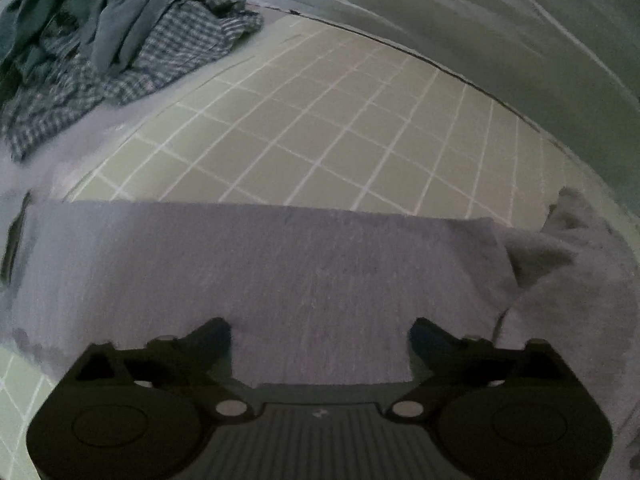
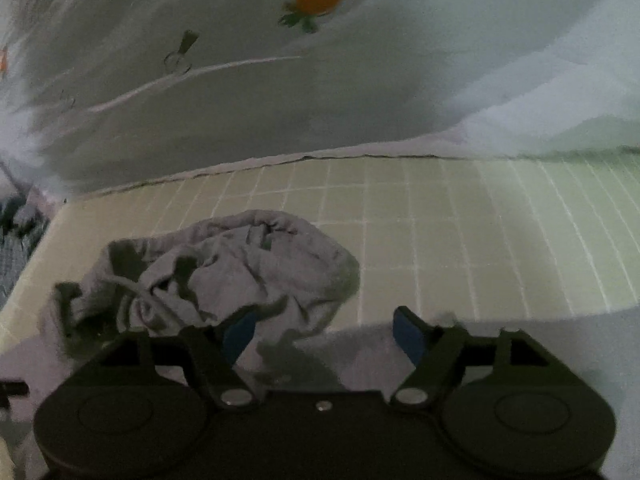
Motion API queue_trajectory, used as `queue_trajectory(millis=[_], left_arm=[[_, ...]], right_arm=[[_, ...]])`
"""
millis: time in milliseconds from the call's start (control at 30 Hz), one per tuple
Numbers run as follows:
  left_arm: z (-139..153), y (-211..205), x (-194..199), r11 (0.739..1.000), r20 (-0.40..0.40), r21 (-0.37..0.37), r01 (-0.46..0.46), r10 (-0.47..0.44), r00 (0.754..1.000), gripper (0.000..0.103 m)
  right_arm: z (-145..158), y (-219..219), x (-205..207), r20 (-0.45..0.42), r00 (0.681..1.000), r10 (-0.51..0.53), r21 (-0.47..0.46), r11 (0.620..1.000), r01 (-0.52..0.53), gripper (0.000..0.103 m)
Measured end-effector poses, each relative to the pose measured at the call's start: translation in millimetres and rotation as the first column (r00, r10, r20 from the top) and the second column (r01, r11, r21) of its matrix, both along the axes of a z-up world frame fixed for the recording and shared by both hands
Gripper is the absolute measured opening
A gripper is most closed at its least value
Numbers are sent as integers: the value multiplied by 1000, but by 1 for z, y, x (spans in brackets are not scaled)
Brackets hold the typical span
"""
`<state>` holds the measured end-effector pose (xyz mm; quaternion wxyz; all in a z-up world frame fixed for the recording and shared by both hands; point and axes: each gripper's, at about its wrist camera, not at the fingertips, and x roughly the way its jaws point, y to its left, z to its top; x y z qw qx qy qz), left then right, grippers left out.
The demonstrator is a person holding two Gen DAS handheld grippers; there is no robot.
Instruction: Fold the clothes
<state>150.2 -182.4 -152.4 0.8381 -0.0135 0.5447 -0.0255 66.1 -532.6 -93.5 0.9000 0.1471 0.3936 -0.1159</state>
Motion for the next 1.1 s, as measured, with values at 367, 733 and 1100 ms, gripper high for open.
queue_trajectory(millis=[367,733,1100], left_arm=[[-4,-11,12,998,40,62,5,-7,999,103],[-5,-9,19,998,67,61,-7,3,998,103],[4,2,9,999,53,-4,-42,43,998,103]], right_arm=[[-15,10,47,-35,973,227,-135,964,-229,28],[59,-33,109,174,978,113,-480,877,-16,14],[33,-49,24,127,984,-127,-303,939,160,88]])
